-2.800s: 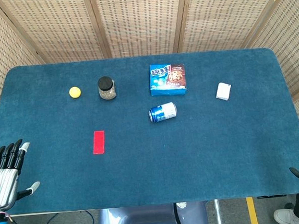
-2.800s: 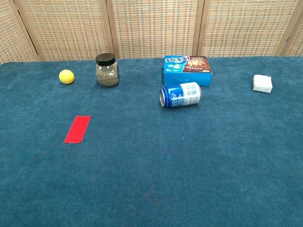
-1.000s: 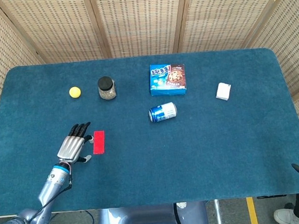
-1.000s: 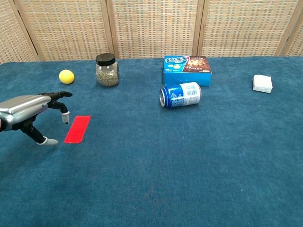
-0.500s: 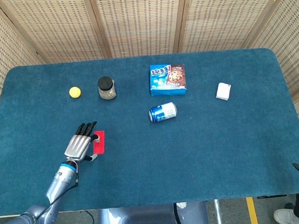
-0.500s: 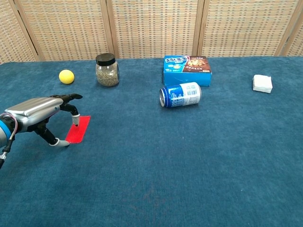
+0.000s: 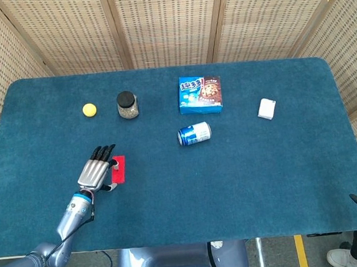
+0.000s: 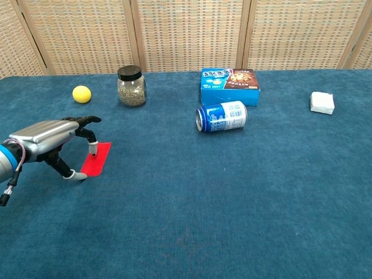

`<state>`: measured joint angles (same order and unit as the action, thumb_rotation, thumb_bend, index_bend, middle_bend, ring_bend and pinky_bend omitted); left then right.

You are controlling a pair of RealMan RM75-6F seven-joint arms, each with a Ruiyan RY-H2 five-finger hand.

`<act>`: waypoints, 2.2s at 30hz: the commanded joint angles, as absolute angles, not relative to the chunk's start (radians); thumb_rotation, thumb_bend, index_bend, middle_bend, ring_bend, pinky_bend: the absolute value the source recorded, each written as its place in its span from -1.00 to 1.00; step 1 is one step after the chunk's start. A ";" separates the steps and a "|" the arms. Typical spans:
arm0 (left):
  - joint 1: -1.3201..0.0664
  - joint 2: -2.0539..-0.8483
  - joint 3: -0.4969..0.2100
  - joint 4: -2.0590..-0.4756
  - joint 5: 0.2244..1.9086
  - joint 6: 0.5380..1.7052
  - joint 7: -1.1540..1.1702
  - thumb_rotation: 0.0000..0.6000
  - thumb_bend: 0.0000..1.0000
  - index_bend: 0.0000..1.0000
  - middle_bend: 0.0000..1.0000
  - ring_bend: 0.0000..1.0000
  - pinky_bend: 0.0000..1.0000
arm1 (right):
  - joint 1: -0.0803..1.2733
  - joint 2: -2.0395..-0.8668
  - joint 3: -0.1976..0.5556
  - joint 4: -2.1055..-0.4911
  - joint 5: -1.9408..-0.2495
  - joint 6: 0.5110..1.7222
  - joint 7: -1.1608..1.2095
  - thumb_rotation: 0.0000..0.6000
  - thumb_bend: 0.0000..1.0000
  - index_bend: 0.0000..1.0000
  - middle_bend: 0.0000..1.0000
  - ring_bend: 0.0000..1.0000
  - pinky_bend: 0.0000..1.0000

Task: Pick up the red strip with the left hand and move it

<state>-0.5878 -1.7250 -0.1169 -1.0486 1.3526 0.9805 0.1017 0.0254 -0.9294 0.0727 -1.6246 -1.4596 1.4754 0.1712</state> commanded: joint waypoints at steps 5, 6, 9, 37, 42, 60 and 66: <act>-0.620 -1.719 -0.169 -1.042 1.368 1.028 0.034 1.00 -0.51 -0.09 -1.00 -1.00 -1.00 | 0.027 -0.930 0.075 -1.623 -1.453 1.471 0.171 1.00 -1.00 -1.00 -1.00 -1.00 -1.00; -0.620 -1.707 -0.172 -1.055 1.370 1.035 0.030 1.00 -0.51 -0.09 -1.00 -1.00 -1.00 | 0.027 -0.930 0.075 -1.623 -1.453 1.471 0.171 1.00 -1.00 -1.00 -1.00 -1.00 -1.00; -0.615 -1.659 -0.166 -1.114 1.367 1.027 0.037 1.00 -0.52 -0.09 -1.00 -1.00 -1.00 | 0.027 -0.931 0.074 -1.624 -1.455 1.470 0.168 1.00 -1.00 -1.00 -1.00 -1.00 -1.00; -0.620 -1.612 -0.089 -1.190 1.294 0.899 0.159 1.00 -0.52 -0.07 -1.00 -1.00 -1.00 | 0.025 -0.927 0.075 -1.627 -1.454 1.475 0.175 1.00 -1.00 -0.98 -1.00 -1.00 -1.00; -0.623 -1.624 -0.091 -1.181 1.283 0.898 0.173 1.00 -0.52 -0.07 -1.00 -1.00 -1.00 | 0.025 -0.926 0.075 -1.627 -1.454 1.475 0.177 1.00 -1.00 -0.98 -1.00 -1.00 -1.00; -0.638 -1.649 -0.093 -1.156 1.265 0.884 0.192 1.00 -0.31 0.04 -1.00 -1.00 -1.00 | 0.028 -0.926 0.074 -1.627 -1.451 1.465 0.177 1.00 -1.00 -0.96 -1.00 -1.00 -1.00; -0.639 -1.652 -0.092 -1.148 1.266 0.885 0.188 1.00 -0.17 0.07 -1.00 -1.00 -1.00 | 0.028 -0.925 0.074 -1.626 -1.451 1.464 0.181 1.00 -1.00 -0.95 -1.00 -1.00 -1.00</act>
<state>-0.6388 -1.6519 -0.0918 -1.1494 1.2662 0.8845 0.1866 0.0280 -0.9246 0.0742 -1.6262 -1.4511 1.4636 0.1814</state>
